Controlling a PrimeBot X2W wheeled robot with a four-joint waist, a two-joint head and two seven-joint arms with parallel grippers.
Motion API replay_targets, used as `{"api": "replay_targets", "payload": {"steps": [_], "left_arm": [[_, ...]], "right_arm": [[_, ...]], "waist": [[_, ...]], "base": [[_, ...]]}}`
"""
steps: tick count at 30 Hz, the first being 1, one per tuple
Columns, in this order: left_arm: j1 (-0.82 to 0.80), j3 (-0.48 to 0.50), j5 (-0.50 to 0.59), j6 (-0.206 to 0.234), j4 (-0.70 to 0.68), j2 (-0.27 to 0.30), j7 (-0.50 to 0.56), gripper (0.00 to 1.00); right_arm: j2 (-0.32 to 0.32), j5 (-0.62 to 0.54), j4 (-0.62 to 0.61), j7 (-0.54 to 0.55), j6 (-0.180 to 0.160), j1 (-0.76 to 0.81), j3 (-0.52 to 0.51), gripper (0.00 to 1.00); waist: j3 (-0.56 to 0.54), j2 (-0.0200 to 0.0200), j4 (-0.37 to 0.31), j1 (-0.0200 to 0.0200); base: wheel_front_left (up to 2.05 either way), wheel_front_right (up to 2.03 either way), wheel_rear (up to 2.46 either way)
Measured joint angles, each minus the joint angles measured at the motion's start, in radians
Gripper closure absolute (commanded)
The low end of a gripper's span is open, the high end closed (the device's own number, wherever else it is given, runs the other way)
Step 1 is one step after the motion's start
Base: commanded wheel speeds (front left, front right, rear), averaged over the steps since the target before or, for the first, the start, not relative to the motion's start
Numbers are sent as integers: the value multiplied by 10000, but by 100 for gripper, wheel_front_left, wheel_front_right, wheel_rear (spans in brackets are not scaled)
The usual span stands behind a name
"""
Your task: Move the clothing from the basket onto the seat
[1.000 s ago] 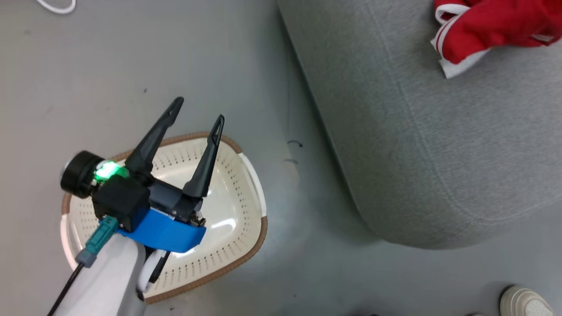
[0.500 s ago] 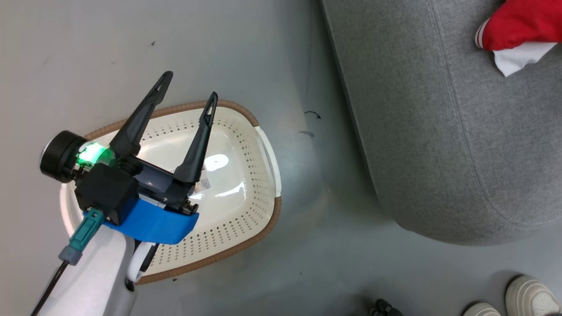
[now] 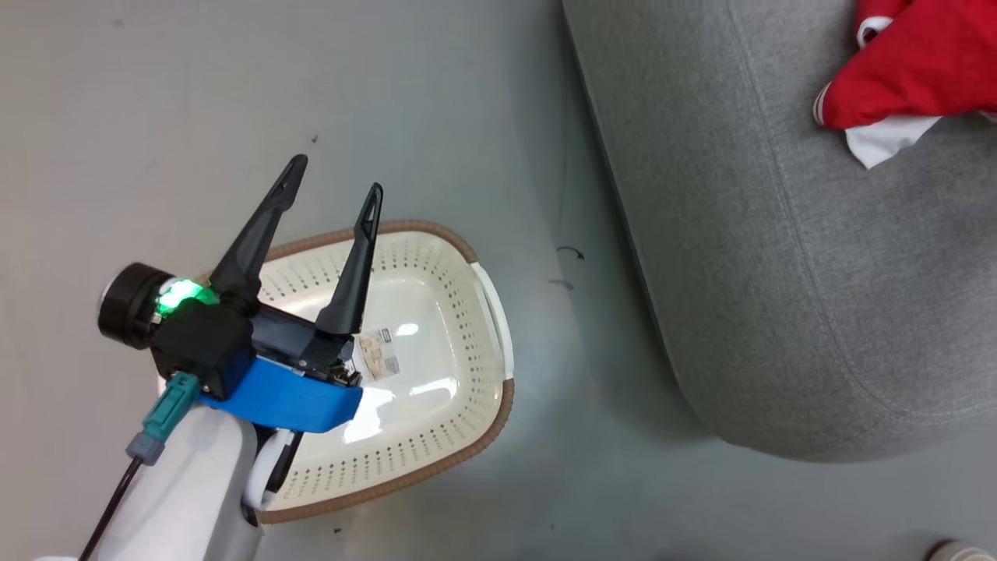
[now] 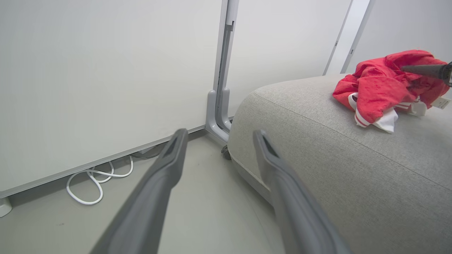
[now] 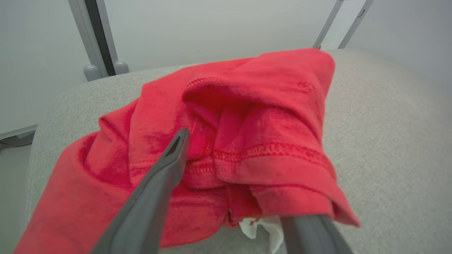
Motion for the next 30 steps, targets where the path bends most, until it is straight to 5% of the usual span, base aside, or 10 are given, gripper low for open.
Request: {"api": "replay_targets", "payload": {"steps": [15,30], "left_arm": [[1020,593,-545,81,1081,-934,-169,0],[2376,1965,-451,-8,1785,-1712,-171,0]], "right_arm": [[476,50,-121,-288,0,1773,382,0],[1931,606,-3731,-740,-2,5469,1484,0]], "waist": [[-2402,0,280,-2],[-4190,1,829,-3]], "base": [[0,0,0],[0,0,0]]}}
